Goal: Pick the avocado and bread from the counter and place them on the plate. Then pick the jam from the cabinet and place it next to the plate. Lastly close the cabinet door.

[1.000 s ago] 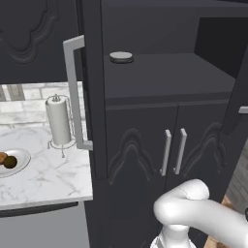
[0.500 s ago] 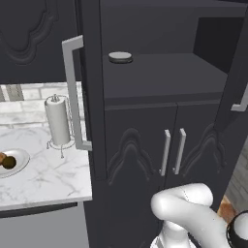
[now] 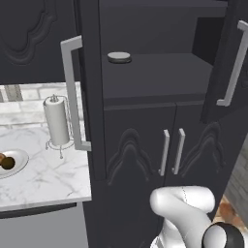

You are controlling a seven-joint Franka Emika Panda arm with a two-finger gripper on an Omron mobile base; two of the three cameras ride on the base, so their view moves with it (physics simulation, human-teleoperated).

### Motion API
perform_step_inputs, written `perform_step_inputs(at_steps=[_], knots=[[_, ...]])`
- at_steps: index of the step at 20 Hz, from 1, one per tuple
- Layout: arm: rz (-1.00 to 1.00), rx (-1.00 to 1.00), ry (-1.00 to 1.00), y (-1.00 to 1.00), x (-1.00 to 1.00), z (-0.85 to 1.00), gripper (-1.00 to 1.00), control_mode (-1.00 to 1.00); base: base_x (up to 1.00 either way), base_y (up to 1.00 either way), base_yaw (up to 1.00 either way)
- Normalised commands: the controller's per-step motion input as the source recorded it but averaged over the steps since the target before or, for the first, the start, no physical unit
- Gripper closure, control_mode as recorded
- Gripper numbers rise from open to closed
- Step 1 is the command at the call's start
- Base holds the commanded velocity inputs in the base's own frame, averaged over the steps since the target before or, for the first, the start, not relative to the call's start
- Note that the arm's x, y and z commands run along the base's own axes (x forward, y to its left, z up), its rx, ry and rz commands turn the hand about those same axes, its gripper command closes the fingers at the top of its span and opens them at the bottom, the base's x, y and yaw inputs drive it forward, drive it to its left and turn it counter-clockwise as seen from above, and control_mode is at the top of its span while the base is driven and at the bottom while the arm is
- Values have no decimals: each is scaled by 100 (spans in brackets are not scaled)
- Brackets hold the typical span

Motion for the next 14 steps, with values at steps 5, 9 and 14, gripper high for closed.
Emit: perform_step_inputs(at_steps=[5,9,14], knots=[[-26,-11,6,99,100,-10,-100,-100,0,0,0],[-22,-8,7,93,100,-10,-100,-100,0,0,0],[-20,-9,2,96,100,-21,-100,-100,0,0,0]])
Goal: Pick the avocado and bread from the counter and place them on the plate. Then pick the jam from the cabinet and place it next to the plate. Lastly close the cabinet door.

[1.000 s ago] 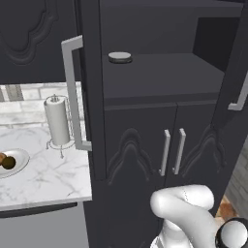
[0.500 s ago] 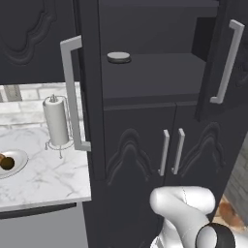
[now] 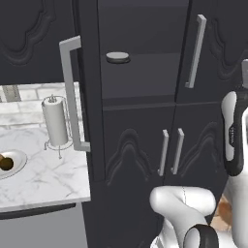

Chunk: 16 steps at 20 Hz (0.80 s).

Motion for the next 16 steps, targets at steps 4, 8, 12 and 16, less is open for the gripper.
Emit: perform_step_inputs(at_steps=[4,8,12,16], knots=[[-18,-8,0,83,100,-24,-100,-100,0,0,0],[-17,-7,2,74,97,-20,-100,-100,0,0,0],[-10,-4,3,57,50,-1,-100,-100,0,0,0],[-1,-1,0,47,-15,34,-100,-100,0,0,0]])
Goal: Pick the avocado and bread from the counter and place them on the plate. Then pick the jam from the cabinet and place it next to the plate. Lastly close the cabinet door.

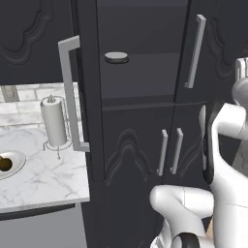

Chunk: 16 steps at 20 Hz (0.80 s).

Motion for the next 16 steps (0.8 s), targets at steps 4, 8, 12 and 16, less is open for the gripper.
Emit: perform_step_inputs(at_steps=[4,8,12,16], knots=[[0,0,0,34,-59,58,-100,-100,0,0,0],[5,0,0,9,-83,54,-100,-100,0,0,0],[5,0,3,7,-79,24,-100,-100,0,0,0],[1,-4,20,20,-62,0,-100,-100,0,0,0]])
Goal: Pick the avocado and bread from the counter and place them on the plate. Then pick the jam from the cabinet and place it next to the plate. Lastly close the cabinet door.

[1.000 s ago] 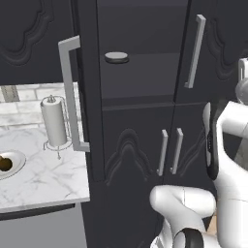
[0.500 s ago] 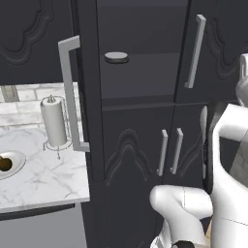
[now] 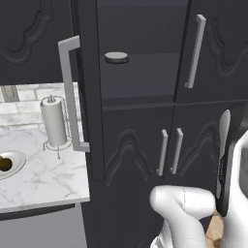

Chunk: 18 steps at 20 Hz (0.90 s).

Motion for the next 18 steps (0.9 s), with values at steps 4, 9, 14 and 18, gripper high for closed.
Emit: perform_step_inputs(at_steps=[4,9,14,18], knots=[[0,-9,24,36,-60,0,-100,-100,0,0,0],[0,-3,20,39,-66,0,-100,-100,0,0,0],[0,0,-6,30,-83,0,-100,-100,0,0,0],[0,0,-22,33,-83,0,-100,-100,0,0,0]])
